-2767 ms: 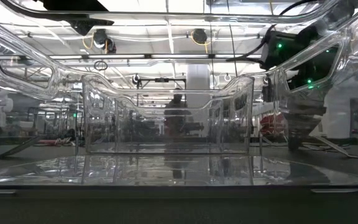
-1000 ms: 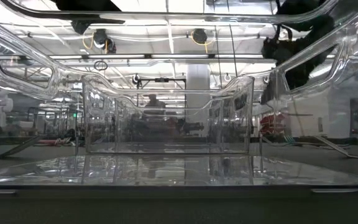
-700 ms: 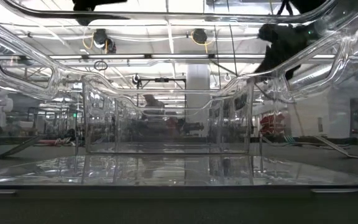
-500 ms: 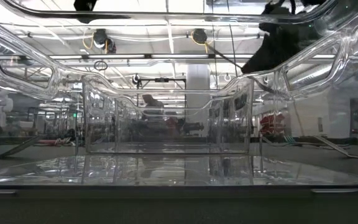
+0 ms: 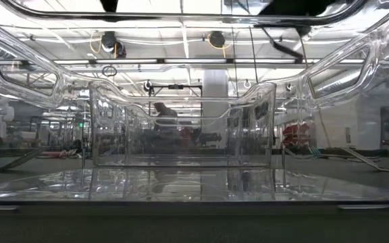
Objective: Sort silverware by color (type)
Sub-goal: Put the middle black fork into the top transparent bin
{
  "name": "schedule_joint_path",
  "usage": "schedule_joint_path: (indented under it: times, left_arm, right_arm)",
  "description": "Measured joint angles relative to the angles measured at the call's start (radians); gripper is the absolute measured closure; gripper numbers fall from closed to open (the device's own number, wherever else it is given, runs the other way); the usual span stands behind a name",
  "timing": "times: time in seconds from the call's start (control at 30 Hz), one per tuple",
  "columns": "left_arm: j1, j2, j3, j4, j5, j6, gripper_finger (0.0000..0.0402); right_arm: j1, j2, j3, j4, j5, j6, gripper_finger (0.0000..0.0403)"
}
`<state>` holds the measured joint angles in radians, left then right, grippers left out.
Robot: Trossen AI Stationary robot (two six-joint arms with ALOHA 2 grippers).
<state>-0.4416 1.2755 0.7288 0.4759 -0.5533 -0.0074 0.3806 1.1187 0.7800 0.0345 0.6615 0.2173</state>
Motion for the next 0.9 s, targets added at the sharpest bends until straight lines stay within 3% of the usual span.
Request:
schedule_joint_path:
  times: [0.17, 0.3, 0.63, 0.9]
  left_arm:
    - [-0.015, 0.039, 0.027, 0.092, 0.001, 0.023, 0.0209]
    - [-0.043, 0.044, 0.059, 0.095, 0.001, 0.026, 0.0187]
    - [-0.137, 0.045, 0.100, 0.119, 0.000, 0.119, 0.0184]
    - [-0.156, 0.045, 0.100, 0.143, 0.000, 0.179, 0.0184]
  right_arm:
    - [0.083, 0.095, 0.102, 0.001, 0.046, -0.008, 0.0395]
    - [0.151, 0.182, 0.197, 0.001, 0.092, -0.058, 0.0396]
    - [0.231, 0.396, 0.404, -0.001, 0.348, -0.240, 0.0397]
    - [0.229, 0.476, 0.457, 0.008, 0.516, -0.358, 0.0397]
